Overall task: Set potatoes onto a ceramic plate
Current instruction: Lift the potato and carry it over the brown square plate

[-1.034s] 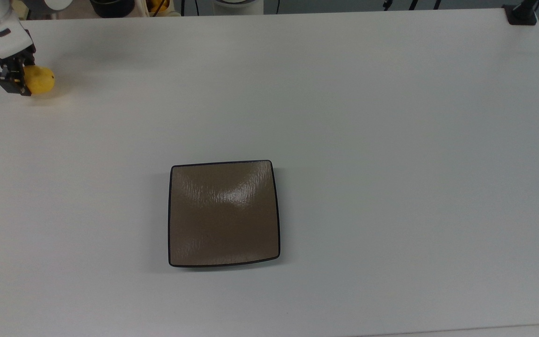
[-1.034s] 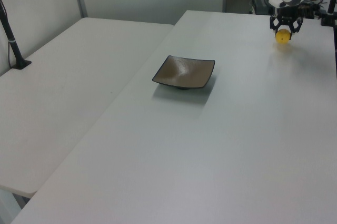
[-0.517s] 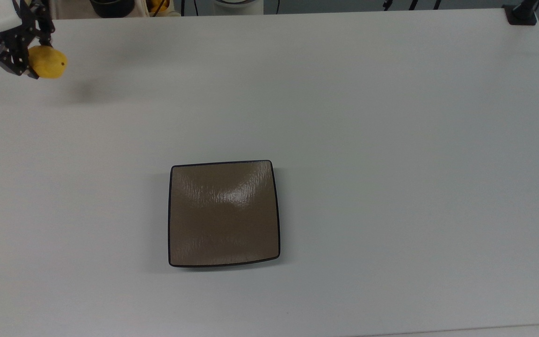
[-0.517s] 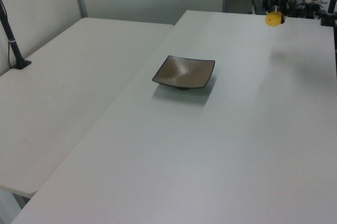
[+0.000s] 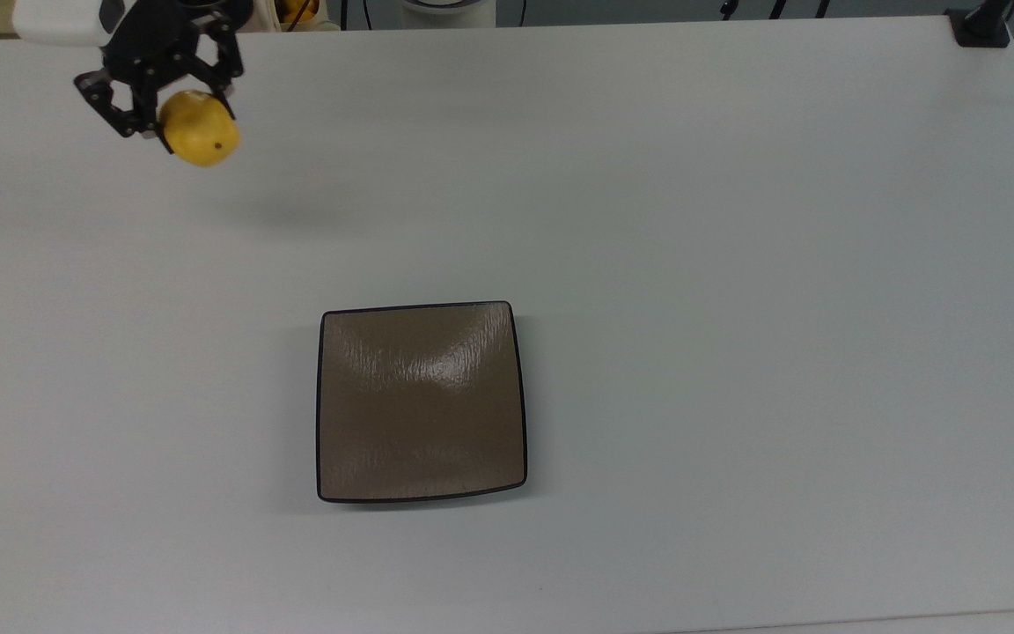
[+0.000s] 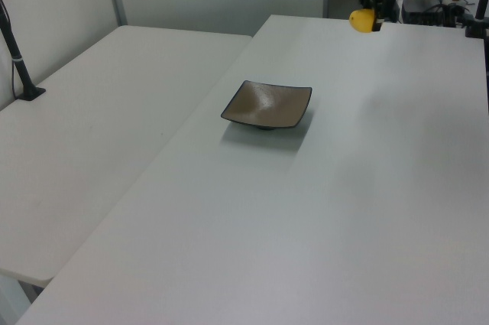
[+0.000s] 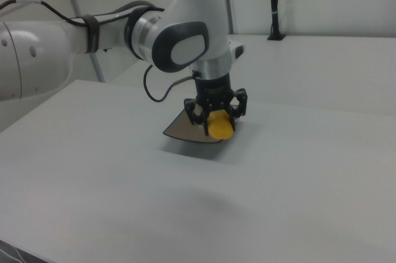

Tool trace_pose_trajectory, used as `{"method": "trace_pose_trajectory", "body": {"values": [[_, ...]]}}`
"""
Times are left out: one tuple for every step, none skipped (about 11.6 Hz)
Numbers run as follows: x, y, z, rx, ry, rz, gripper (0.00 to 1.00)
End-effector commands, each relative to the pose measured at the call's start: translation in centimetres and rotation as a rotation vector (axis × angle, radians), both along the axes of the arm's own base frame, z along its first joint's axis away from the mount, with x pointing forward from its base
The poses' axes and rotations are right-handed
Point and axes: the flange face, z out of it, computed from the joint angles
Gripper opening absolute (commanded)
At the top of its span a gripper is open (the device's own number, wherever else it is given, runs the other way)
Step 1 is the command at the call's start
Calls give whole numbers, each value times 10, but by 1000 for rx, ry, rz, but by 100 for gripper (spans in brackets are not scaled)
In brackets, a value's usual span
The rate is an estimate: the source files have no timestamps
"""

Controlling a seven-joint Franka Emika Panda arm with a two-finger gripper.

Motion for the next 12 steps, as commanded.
{"method": "trace_pose_trajectory", "body": {"values": [[13, 57, 10, 61, -5, -256, 0], [25, 79, 21, 73, -46, -328, 0], [32, 97, 21, 85, -65, -394, 0], [38, 115, 21, 98, -88, -436, 0], [45, 132, 20, 106, -103, -468, 0], [55, 149, 12, 116, -107, -497, 0], [67, 163, 15, 130, -139, -544, 0], [79, 172, 7, 145, -164, -589, 0], [89, 175, 1, 162, -205, -617, 0], [98, 186, -12, 176, -228, -637, 0], [107, 191, -27, 179, -257, -642, 0], [113, 192, -41, 181, -273, -643, 0]]}}
